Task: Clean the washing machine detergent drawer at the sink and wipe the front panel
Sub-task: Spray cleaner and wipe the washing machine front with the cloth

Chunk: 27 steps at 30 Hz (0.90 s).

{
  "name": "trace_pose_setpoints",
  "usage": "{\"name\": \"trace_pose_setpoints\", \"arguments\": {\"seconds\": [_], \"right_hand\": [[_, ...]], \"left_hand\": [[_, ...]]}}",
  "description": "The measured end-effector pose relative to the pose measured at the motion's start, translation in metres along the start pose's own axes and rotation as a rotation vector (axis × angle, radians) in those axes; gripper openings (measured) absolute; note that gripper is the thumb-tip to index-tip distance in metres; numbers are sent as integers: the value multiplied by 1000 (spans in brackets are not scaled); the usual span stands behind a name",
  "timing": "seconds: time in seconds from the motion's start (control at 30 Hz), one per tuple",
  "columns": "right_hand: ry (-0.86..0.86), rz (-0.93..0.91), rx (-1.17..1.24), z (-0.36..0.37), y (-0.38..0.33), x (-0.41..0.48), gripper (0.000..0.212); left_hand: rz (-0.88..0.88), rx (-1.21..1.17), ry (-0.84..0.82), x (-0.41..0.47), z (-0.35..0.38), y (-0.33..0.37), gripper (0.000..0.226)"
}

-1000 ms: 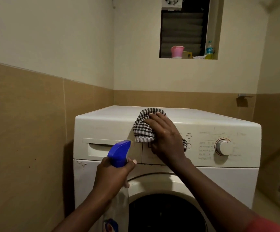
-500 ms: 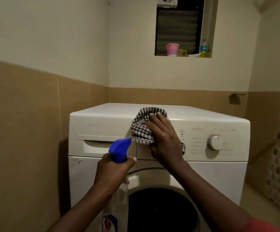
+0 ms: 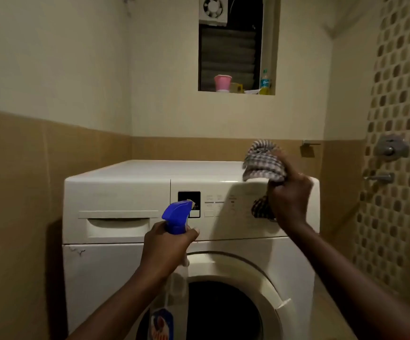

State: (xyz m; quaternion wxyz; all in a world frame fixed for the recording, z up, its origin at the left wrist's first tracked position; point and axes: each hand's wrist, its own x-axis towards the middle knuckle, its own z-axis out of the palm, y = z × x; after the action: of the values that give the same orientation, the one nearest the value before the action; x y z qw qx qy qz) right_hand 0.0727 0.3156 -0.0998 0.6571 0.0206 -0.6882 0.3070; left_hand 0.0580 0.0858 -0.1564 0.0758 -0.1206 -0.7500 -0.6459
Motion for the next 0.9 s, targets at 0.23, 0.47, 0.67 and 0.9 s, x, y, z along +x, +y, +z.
{"name": "trace_pose_setpoints", "arguments": {"seconds": [0.23, 0.47, 0.67, 0.9], "right_hand": [[160, 0, 12, -30, 0, 17, 46], [100, 59, 56, -19, 4, -3, 46], [-7, 54, 91, -6, 13, -18, 42], [-213, 81, -88, 36, 27, -62, 71]], "left_hand": [[55, -21, -30, 10, 32, 30, 26], [22, 52, -205, 0, 54, 32, 25], [-69, 144, -258, -9, 49, 4, 33], [-147, 41, -106, -4, 23, -14, 34]]}}
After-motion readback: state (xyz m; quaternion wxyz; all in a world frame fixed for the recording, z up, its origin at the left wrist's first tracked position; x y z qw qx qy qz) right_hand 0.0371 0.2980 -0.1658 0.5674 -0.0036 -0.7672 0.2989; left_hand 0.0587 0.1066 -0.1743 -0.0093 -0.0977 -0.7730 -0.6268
